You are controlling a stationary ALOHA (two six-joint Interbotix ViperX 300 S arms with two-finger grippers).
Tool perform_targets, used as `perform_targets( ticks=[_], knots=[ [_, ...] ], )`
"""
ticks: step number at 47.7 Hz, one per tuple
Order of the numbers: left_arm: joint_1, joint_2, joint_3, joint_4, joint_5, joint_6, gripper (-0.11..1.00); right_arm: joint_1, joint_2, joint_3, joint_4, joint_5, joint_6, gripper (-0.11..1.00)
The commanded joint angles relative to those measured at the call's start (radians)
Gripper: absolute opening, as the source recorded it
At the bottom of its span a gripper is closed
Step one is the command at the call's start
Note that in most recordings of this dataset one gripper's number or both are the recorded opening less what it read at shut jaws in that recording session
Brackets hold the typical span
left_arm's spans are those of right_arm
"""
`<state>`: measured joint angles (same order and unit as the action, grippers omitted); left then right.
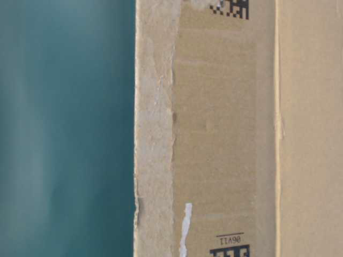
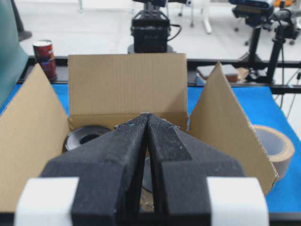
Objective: Close the cardboard box.
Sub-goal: 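Move both grippers inward toward the left and right side flaps of the box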
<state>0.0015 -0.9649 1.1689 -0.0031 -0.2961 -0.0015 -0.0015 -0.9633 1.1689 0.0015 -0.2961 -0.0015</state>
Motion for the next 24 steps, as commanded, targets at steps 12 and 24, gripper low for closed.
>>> perform_targets(
  ticks=[12,24],
  knots=[
    [-0.005,-0.126,-0.028,-0.031,0.272,0.003,0.00,0.000,-0.060,-0.052,0.015,0.256,0.021,0.00],
    [-0.005,-0.202,-0.017,-0.031,0.583,-0.002,0.00,0.000,-0.110,-0.057,0.038,0.540,0.021,0.00]
  ],
)
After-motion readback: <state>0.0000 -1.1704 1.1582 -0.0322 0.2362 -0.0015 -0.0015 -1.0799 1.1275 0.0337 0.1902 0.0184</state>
